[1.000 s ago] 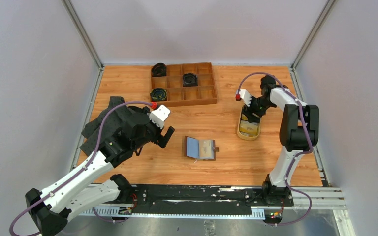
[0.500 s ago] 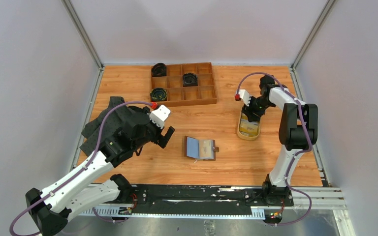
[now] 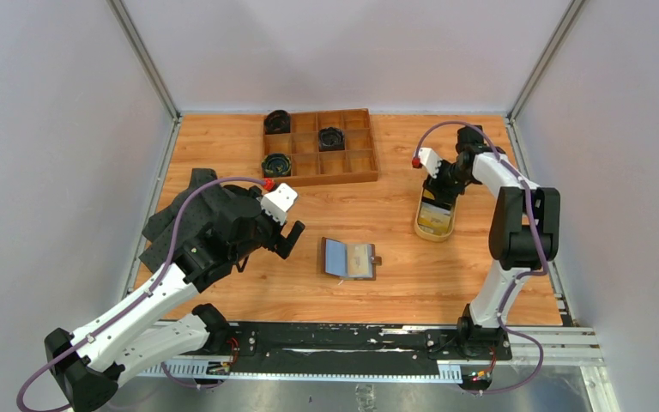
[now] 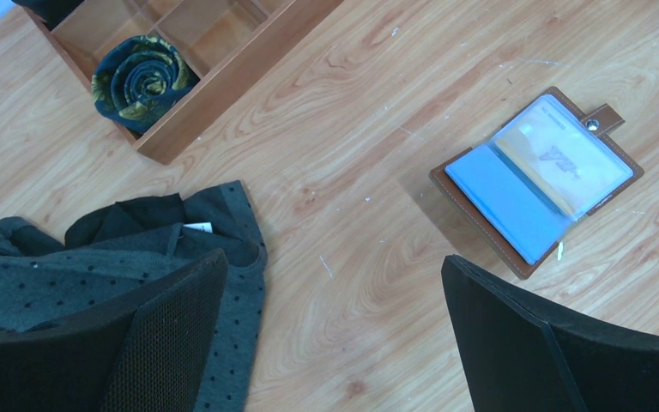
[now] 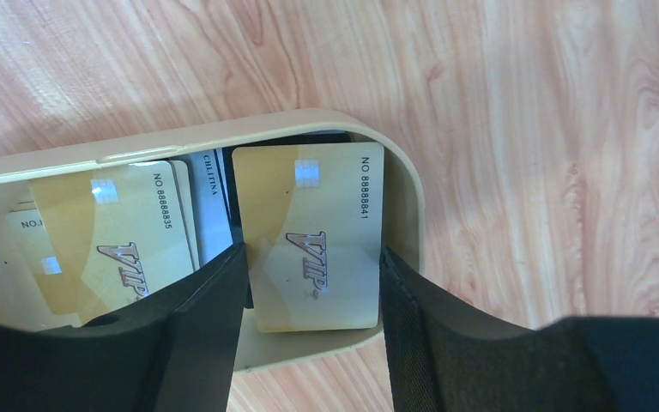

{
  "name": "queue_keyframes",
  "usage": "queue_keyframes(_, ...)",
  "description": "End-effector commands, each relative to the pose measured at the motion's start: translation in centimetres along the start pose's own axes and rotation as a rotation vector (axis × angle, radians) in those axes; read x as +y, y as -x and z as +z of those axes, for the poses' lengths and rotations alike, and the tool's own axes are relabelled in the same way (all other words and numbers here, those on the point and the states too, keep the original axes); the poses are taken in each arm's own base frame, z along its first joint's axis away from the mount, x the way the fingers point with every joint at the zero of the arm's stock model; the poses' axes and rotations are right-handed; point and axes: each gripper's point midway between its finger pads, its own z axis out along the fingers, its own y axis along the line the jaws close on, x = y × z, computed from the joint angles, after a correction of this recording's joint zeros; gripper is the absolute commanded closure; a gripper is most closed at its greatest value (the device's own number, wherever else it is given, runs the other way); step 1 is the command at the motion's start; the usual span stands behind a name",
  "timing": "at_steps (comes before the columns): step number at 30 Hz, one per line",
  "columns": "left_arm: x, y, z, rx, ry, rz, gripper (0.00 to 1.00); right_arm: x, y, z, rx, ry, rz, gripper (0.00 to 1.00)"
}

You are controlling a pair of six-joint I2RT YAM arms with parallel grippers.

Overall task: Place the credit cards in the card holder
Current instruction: Pick up the credit card from the storage box.

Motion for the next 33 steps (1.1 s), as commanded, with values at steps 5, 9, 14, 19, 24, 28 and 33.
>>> queue_keyframes(5,0.0,-0.6,0.0,0.013,-0.006,0.01,0.0,0.0,1.7,-1.7,-0.045,-0.034,-0.007,0.46)
queue_keyframes(9,-0.9,0.1,-0.1,-0.019,-0.057,-0.01,0.0,1.7,2.1,-2.0,-0.082,0.003,-0.003,0.46)
queue_keyframes(14,-4.2,3.4,0.0,-0.13,-0.227,-0.141,0.0,3.7,2.7,-2.5,-0.135,0.032,0.007,0.47)
queue_keyframes(19,-7.9,8.4,1.8,-0.27,-0.419,-0.446,0.01,5.0,3.5,-3.2,-0.183,0.045,0.015,0.47)
queue_keyframes(24,-9.8,10.6,6.9,-0.168,-0.469,-0.636,0.08,5.9,4.5,-4.1,-0.241,0.051,0.019,0.48)
queue_keyframes(28,-11.1,11.9,10.8,-0.15,-0.511,-0.747,0.09,6.9,5.4,-4.9,-0.29,0.058,0.021,0.48)
queue_keyframes(33,-13.1,13.0,14.9,-0.113,-0.561,-0.801,0.09,8.9,7.3,-5.7,-0.352,0.084,-0.01,0.48)
